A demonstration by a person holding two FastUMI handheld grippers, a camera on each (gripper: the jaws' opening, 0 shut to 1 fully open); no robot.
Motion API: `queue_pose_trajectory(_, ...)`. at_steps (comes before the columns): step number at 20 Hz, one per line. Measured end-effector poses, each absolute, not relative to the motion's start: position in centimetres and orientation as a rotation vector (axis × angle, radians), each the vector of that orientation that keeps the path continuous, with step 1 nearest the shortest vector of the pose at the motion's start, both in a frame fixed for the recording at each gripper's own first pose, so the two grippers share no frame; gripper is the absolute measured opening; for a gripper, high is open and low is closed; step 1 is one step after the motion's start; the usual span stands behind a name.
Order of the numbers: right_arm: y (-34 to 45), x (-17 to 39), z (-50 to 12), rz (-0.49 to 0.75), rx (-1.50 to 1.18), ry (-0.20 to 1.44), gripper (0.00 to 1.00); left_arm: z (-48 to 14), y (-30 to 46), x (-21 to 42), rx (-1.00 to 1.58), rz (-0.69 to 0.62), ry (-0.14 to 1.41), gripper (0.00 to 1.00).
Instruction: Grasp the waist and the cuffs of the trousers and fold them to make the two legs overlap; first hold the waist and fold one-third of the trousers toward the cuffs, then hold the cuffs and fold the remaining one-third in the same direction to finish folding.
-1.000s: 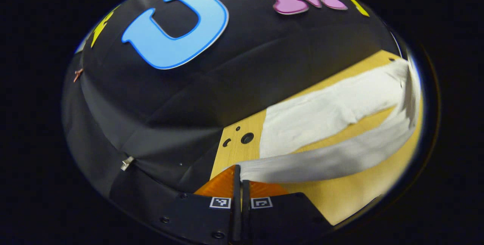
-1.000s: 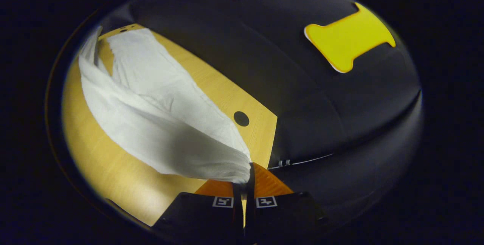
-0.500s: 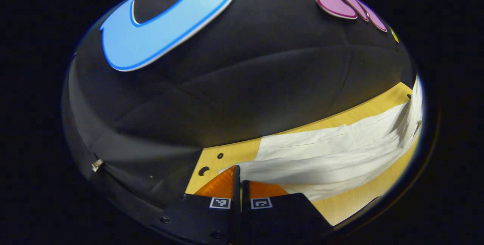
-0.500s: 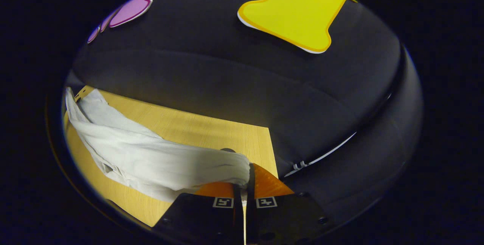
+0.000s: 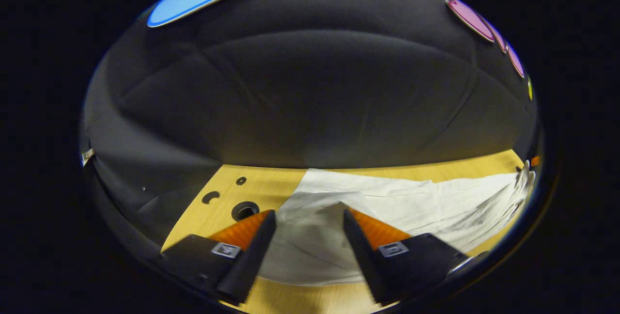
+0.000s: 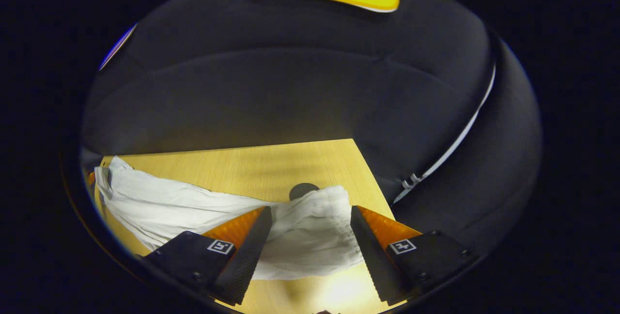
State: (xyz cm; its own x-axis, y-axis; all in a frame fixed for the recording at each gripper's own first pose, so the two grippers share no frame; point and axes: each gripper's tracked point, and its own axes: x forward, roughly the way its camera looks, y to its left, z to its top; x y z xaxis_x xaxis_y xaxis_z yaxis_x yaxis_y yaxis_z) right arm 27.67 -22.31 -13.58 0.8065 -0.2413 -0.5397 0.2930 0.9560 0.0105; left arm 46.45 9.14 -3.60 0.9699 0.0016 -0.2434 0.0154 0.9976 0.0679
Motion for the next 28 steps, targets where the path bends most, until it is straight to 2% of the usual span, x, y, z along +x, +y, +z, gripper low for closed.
queue_pose_trajectory(1,-22.9,26.9,-13.4,-0.311,0.125,0.554,0.99,-2.5,9.2,45.6,0.043,0.001,0.231,0.99)
queue_pose_trajectory(2,-23.7,26.3,-13.2,-0.342,0.156,0.535,0.98,-1.8,9.5,45.1,0.018,0.009,0.215,0.95)
queue_pose_trajectory(6,-25.7,24.4,-14.4,-0.427,0.287,0.503,0.99,1.7,10.4,41.1,-0.064,0.021,0.146,0.96)
queue_pose_trajectory(10,-26.6,23.5,-16.2,-0.501,0.357,0.489,0.99,2.9,11.8,35.6,-0.073,0.083,0.144,0.96)
queue_pose_trajectory(18,-28.2,23.5,-19.3,-0.576,0.424,0.496,0.99,2.1,10.2,26.1,-0.041,0.104,0.185,0.96)
queue_pose_trajectory(19,-28.4,23.5,-19.6,-0.587,0.419,0.490,0.99,2.3,9.6,25.6,-0.043,0.099,0.175,0.96)
queue_pose_trajectory(20,-28.3,23.6,-20.0,-0.587,0.423,0.490,0.95,2.6,8.8,25.1,-0.052,0.090,0.161,0.96)
queue_pose_trajectory(21,-28.2,23.6,-20.6,-0.585,0.425,0.505,1.00,2.9,8.0,24.6,-0.064,0.078,0.150,0.96)
queue_pose_trajectory(25,-27.9,24.3,-21.7,-0.564,0.403,0.524,1.00,2.7,5.7,24.2,-0.098,0.029,0.151,0.96)
queue_pose_trajectory(27,-27.8,24.3,-22.0,-0.560,0.374,0.510,0.97,2.3,4.9,23.8,-0.092,0.009,0.159,0.96)
queue_pose_trajectory(28,-28.2,24.4,-21.5,-0.561,0.362,0.492,0.89,1.9,4.6,23.6,-0.084,0.005,0.165,0.96)
